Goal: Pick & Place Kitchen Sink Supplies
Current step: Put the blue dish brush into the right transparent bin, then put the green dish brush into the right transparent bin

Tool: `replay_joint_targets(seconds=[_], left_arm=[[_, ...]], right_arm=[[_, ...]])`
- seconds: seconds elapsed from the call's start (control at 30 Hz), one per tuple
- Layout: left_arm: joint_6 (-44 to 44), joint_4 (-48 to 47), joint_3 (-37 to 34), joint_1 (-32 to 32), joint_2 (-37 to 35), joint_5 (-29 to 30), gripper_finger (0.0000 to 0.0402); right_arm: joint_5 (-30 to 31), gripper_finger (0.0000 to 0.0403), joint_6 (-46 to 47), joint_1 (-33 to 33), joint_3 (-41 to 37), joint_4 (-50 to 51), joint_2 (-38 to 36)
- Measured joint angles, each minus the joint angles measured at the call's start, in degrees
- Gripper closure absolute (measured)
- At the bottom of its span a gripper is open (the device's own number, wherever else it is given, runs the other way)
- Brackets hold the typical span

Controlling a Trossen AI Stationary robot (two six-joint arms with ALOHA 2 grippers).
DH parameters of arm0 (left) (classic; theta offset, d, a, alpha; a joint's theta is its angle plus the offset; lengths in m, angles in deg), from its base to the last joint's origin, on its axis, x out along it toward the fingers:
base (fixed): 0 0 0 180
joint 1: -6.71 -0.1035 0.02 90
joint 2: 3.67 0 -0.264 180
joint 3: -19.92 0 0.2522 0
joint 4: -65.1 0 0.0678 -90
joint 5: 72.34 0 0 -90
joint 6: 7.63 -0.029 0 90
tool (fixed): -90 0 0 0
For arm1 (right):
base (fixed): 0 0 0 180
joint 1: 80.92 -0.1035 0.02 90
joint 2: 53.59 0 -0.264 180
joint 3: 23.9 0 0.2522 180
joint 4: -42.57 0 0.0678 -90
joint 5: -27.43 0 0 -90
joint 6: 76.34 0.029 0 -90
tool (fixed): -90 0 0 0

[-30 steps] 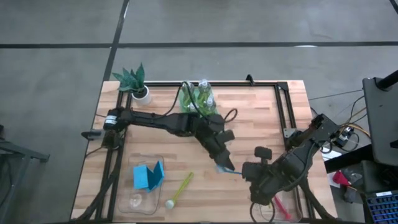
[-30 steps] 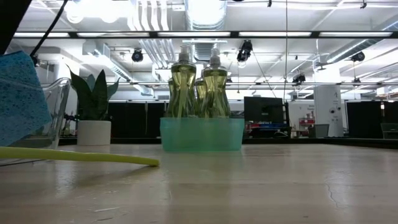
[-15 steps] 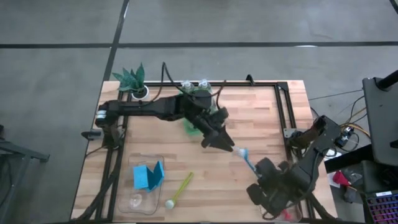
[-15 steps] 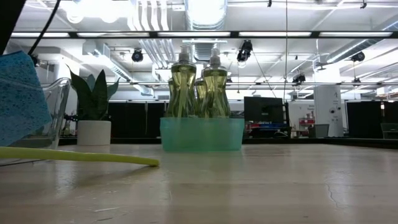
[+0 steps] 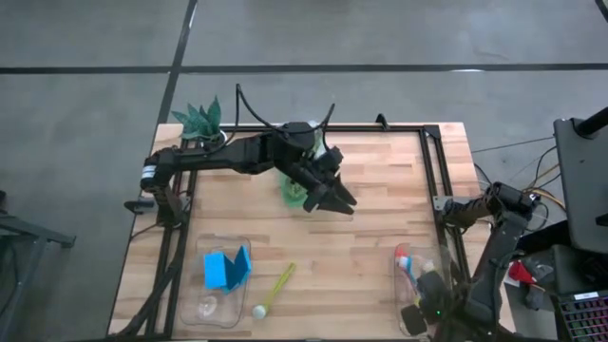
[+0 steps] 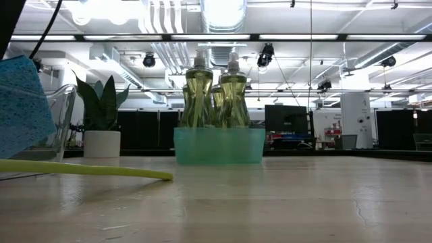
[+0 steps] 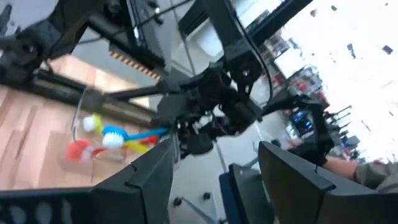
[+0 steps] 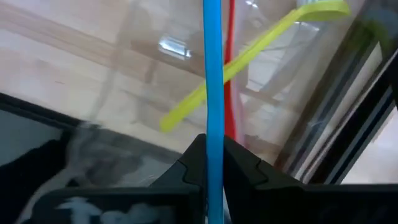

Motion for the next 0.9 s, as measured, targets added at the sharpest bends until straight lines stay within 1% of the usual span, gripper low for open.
replay_joint_targets(seconds=[0.13, 0.27, 0.37, 0.47, 0.57, 0.67, 0.77, 0.83, 0.9], left_arm=[[-0.70, -4.46, -0.06, 0.09, 0.02, -0.10, 0.0177], [-0.45, -11.90, -0.07, 0.10, 0.02, -0.04, 0.0177], [-0.87, -18.21, -0.63, 0.80, 0.02, 0.34, 0.0177], [-0.58, -24.93, -1.65, 2.42, 0.02, 0.66, 0.0177], [0.58, -31.46, -3.89, 4.57, 0.02, 2.89, 0.0177], [1.94, -35.30, -6.83, 7.27, 0.07, 8.25, 0.0177], [5.72, -35.98, -11.60, 10.03, 0.07, 12.55, 0.0177], [8.92, -35.63, -15.46, 11.69, 0.10, 12.68, 0.0177], [11.78, -33.66, -19.33, 13.40, 0.11, 12.45, 0.0177]], right_arm=[[-2.03, 0.0370, -0.10, -2.40, -4.66, -1.61, 0.02], [-2.45, 0.0360, -0.80, -3.49, -6.75, -1.79, -0.04], [-2.27, 0.0343, -2.35, -3.46, -7.37, -1.84, -0.04], [-1.98, 0.0316, -4.36, -3.46, -6.92, -2.15, -0.16], [0.74, 0.0286, -6.09, -3.48, -5.58, -1.60, -0.80], [3.62, 0.0256, -11.06, -3.45, -3.97, 0.69, -1.44], [7.97, 0.0233, -13.79, -3.26, -1.84, 4.98, -2.54], [10.59, 0.0223, -13.76, -3.17, -0.99, 8.16, -3.30], [11.77, 0.0216, -13.79, -3.15, -0.91, 10.06, -4.18]])
